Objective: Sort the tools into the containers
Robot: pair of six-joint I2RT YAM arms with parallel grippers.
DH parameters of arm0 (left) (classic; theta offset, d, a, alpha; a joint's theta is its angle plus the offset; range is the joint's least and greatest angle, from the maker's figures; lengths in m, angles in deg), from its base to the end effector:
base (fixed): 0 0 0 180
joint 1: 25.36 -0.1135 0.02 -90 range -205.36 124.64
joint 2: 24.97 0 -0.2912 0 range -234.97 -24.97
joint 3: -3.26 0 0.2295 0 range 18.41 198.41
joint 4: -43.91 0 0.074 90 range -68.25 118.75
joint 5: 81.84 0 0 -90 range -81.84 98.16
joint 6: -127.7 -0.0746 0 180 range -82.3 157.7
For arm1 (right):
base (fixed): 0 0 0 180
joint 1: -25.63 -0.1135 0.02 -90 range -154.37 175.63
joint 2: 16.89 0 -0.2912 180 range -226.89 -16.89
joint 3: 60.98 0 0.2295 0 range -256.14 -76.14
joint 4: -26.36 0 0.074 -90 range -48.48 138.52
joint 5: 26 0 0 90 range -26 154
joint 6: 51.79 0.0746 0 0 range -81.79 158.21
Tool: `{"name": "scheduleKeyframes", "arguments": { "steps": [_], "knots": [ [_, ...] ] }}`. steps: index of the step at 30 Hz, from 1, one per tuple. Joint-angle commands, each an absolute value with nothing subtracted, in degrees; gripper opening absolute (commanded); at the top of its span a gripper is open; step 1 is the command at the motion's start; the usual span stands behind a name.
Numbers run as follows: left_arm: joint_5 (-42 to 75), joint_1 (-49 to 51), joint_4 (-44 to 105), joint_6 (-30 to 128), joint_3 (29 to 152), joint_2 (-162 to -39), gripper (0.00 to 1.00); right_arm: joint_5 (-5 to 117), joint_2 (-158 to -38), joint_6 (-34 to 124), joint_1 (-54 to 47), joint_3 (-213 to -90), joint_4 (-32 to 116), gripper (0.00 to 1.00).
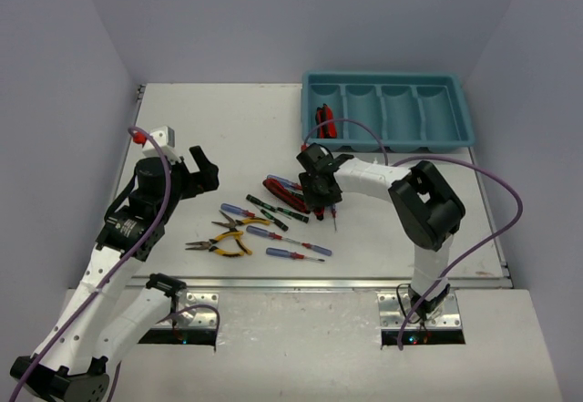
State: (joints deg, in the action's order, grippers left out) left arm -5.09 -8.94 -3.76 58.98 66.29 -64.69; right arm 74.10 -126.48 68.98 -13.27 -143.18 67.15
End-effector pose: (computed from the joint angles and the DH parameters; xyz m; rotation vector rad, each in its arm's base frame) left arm 0.1395 -0.0233 0.3299 -0.2326 1.9755 -0.1953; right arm 0.3010 0.2261 0.1454 -0.1470 2.7246 0.1025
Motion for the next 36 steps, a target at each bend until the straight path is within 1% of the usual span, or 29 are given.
{"name": "scheduleKeyframes", "arguments": {
  "steps": [1,3,4,6,10,11,14,17,26,31,35,36],
  "knots": [
    [-4.8,-9.5,-1.6,58.5,66.4,-63.9,1.0,75.3,-128.6,70.3,-13.7,-144.8,66.6,0.54],
    [-4.8,-9.5,-1.6,58.5,66.4,-63.9,1.0,75.2,-128.5,70.3,-13.7,-144.6,66.2,0.52],
    [-4.8,-9.5,-1.6,58.5,66.4,-63.9,1.0,75.2,-128.5,70.3,-13.7,-144.4,66.0,0.48],
    [-4.8,-9.5,-1.6,58.5,66.4,-63.9,1.0,75.4,-128.6,70.2,-13.7,-144.5,66.0,0.36],
    [-4.8,-9.5,-1.6,58.5,66.4,-63.8,1.0,75.7,-127.2,70.1,-13.7,-144.3,66.8,0.2],
    [-4.8,-9.5,-1.6,58.5,66.5,-63.8,1.0,76.4,-126.5,70.0,-13.7,-144.3,67.5,0.18],
    [-4.8,-9.5,-1.6,58.5,66.4,-63.9,1.0,78.4,-123.5,69.6,-13.7,-143.8,69.2,0.15],
    [-4.8,-9.5,-1.6,58.5,66.4,-63.9,1.0,81.8,-121.3,69.0,-13.7,-143.5,70.9,0.09],
    [-4.8,-9.5,-1.6,58.5,66.4,-63.6,1.0,89.8,-115.8,67.8,-13.8,-143.3,77.7,0.07],
    [-4.8,-9.5,-1.6,58.5,66.4,-63.5,1.0,89.7,-112.5,66.4,-14.4,-142.8,80.4,0.0],
    [-4.9,-9.5,-1.6,58.5,66.4,-63.5,1.0,90.3,-110.9,65.6,-15.7,-143.0,83.0,0.0],
    [-4.9,-9.5,-1.6,58.5,66.4,-63.5,1.0,92.4,-111.0,65.5,-16.3,-143.6,85.0,0.0]
  ]
}}
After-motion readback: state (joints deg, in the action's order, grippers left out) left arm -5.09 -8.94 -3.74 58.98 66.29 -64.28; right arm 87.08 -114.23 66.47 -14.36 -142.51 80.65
